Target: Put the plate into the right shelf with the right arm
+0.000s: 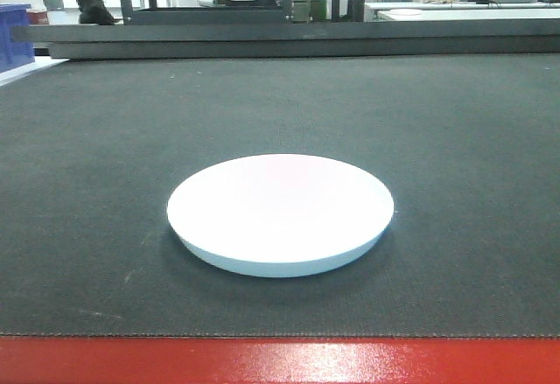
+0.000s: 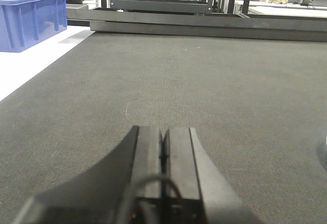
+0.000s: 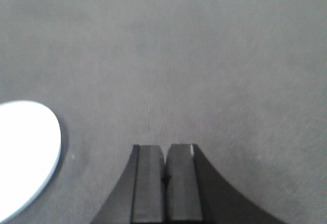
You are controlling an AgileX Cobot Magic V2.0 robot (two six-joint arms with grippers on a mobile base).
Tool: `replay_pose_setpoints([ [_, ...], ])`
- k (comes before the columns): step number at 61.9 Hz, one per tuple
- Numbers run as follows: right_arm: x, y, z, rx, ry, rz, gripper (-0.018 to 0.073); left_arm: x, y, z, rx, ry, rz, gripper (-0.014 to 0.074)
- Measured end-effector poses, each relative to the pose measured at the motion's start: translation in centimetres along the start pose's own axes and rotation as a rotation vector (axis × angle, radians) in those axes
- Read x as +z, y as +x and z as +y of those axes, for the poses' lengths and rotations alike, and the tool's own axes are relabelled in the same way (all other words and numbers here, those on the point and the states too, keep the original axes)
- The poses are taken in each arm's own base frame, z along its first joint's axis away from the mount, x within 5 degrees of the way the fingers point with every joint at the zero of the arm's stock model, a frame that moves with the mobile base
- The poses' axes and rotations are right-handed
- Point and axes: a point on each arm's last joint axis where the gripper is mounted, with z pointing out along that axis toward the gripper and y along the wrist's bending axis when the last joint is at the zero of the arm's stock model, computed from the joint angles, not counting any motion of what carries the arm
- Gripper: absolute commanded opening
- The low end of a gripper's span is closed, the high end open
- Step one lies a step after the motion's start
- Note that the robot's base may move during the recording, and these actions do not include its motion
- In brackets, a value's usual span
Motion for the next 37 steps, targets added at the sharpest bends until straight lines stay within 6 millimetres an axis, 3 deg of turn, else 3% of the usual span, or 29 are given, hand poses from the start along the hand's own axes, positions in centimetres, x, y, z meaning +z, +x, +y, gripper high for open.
replay_pose_setpoints([
  [17, 5.5, -0.8, 1.8, -0.059, -0.056, 0.234, 0.0055, 0.0, 0.0, 0.0, 0.0, 0.0, 0.0, -0.0128],
  [37, 10.5, -1.1, 7.1, -0.115, -0.128, 0.555, 0.007, 0.0, 0.0, 0.0, 0.0, 0.0, 0.0, -0.0128],
])
